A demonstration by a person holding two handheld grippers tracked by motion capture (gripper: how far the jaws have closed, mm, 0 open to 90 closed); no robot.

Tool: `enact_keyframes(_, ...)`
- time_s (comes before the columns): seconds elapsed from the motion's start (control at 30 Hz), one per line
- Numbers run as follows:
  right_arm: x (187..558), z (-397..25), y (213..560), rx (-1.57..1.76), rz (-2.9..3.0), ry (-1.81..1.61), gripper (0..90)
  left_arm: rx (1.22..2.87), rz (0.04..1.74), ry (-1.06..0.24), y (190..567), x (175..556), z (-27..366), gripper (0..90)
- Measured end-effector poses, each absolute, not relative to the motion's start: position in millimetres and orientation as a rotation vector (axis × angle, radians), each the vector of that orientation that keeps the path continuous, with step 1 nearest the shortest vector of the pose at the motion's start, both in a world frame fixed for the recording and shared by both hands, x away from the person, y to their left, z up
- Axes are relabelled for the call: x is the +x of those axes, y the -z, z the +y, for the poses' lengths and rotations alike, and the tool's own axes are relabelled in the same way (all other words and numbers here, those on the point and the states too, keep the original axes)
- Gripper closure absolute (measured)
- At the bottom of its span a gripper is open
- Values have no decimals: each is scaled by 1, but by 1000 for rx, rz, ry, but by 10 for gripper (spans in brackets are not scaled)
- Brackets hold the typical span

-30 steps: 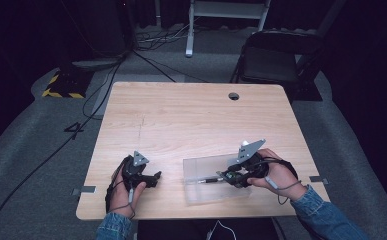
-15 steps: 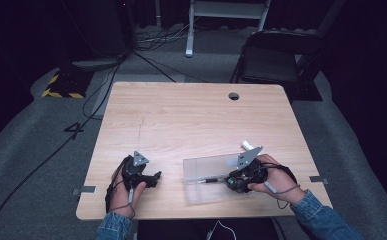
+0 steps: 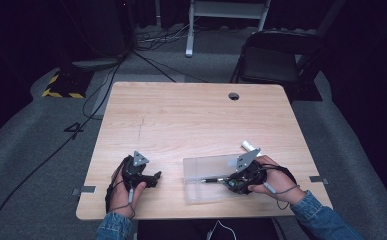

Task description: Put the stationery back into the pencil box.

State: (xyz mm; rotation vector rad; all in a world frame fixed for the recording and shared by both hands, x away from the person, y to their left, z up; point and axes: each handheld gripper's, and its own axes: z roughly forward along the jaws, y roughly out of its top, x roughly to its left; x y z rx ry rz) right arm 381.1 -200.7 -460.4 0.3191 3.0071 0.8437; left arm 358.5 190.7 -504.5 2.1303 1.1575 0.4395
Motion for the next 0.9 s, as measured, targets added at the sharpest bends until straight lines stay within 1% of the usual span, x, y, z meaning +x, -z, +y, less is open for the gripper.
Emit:
enact_keyframes(0.43, 380, -196, 462, 285, 3059, -786, 513, 2132, 1156, -441, 504, 359, 191, 147)
enact_keyframes(0.63, 380, -195, 461, 279, 3069, -769, 493, 2130, 1158, -439, 504, 358, 191, 147)
enact_keyframes(0.77, 380, -195, 459, 304, 3064, -794, 457, 2130, 1158, -438, 504, 358, 191, 147)
enact_keyframes(0.9, 376, -193, 457, 336, 3044, -852, 389, 2131, 1157, -440, 504, 359, 191, 147)
